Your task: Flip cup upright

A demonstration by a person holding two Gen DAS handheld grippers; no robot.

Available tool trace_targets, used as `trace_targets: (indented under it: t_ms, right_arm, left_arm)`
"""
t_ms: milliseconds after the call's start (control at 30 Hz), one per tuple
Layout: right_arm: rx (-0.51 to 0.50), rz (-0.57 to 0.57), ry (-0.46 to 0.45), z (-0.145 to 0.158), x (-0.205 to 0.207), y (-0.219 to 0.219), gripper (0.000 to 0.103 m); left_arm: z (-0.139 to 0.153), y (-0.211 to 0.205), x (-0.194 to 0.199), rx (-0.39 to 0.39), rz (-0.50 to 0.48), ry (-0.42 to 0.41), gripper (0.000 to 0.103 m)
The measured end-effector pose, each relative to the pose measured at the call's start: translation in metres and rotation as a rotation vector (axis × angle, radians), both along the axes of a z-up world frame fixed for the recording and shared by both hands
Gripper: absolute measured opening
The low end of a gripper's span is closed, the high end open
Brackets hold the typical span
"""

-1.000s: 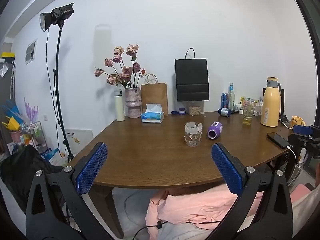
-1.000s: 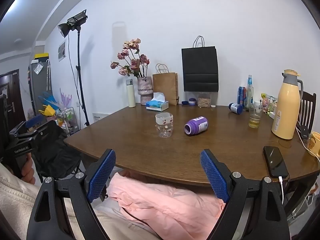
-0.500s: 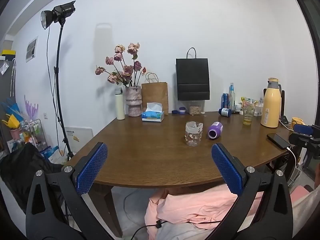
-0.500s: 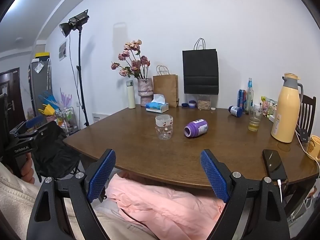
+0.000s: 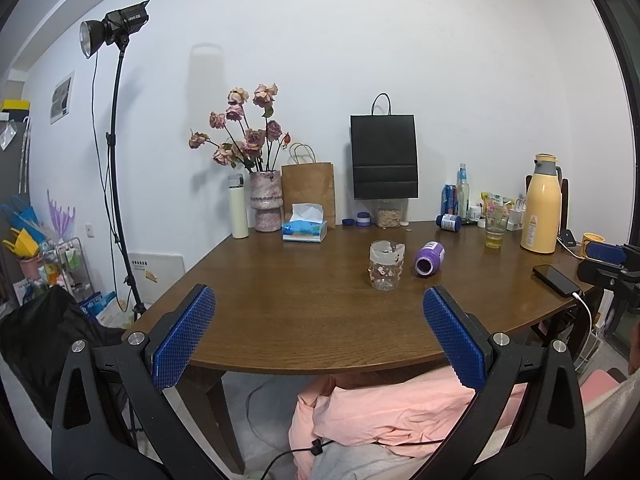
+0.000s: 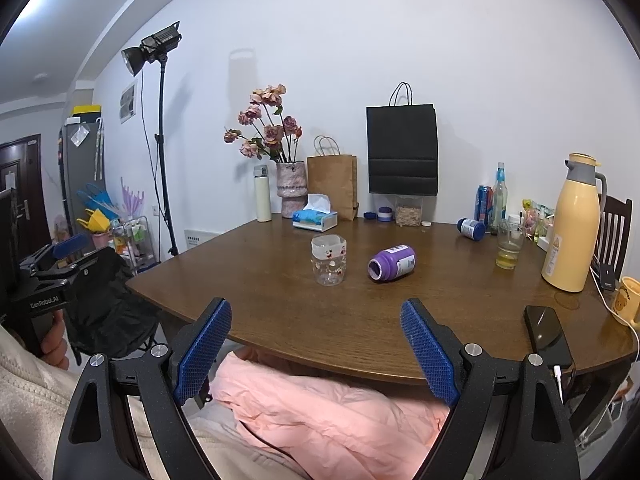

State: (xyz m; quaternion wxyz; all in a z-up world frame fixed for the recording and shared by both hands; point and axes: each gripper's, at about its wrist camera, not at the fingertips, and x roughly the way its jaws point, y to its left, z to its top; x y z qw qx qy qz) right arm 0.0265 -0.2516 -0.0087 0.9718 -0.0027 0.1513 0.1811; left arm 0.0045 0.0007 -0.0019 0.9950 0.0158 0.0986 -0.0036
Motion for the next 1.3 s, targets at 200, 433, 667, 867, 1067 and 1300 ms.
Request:
trace_targets:
  t_ms: [200,433,667,867,1067,1300]
  right_arm:
    - [-0.003,0.000,-0.003,0.0014,-0.0009,-0.0002,0.090]
    - [-0.001,-0.001,-0.004,0.0028,-0.0003,-0.0006,0.090]
    - [-0.002,-0.001,-0.004,0.0031,-0.0002,-0.0009,0.090]
    - [-0.002,0.000,-0.006,0.0029,-0.0004,-0.0011,0.090]
    - [-0.002,0.000,-0.006,0.0030,-0.0006,-0.0011,0.090]
    - [-0.002,0.000,-0.006,0.0023,-0.0005,-0.0006,0.090]
  left_arm:
    - [-0.0002,-0.0006,0.0002,0.000,0.001,-0.001,0.103]
    - [-0.0002,-0.0004,0.0002,0.000,0.002,-0.001,0.103]
    - [0.0004,0.0000,0.0001,0.000,0.002,0.000,0.103]
    - [0.0006,-0.0004,-0.0010,0.001,0.002,-0.003,0.103]
    - [0.0004,-0.0005,-0.0012,0.002,0.003,-0.004,0.103]
    - [0.0003,-0.0005,-0.0012,0.002,0.002,-0.002,0.103]
